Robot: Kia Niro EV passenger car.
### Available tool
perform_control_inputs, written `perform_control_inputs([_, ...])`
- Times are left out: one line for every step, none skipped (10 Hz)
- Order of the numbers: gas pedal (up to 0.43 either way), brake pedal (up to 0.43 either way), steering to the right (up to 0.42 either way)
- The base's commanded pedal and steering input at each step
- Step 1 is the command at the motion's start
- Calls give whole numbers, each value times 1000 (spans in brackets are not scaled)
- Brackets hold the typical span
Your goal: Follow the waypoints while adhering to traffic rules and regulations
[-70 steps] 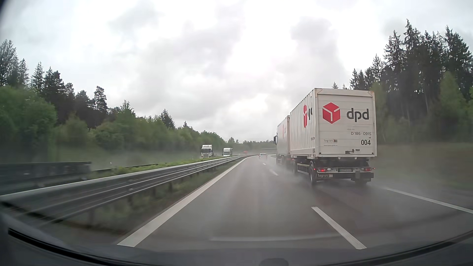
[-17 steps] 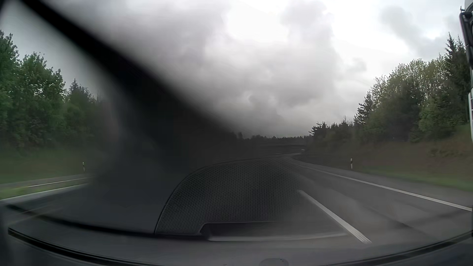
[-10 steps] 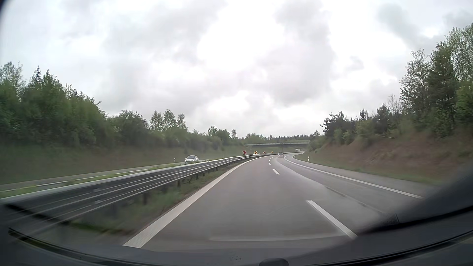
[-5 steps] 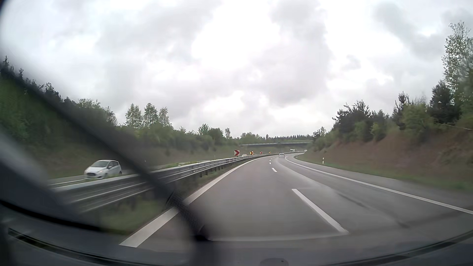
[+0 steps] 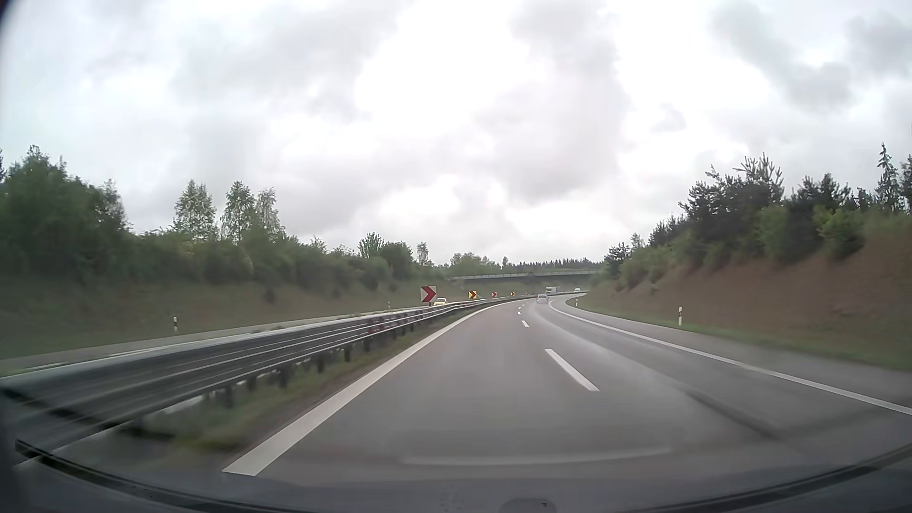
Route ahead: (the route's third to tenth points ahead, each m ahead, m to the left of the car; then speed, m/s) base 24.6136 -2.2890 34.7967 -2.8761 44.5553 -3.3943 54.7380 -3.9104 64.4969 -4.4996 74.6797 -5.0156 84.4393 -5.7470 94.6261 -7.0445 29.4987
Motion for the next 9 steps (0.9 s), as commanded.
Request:
perform_control_inputs([248, 0, 10])
perform_control_inputs([248, 0, 10])
perform_control_inputs([248, 0, 9])
perform_control_inputs([248, 0, 9])
perform_control_inputs([248, 0, 9])
perform_control_inputs([260, 0, 9])
perform_control_inputs([268, 0, 9])
perform_control_inputs([268, 0, 9])
perform_control_inputs([268, 0, 9])
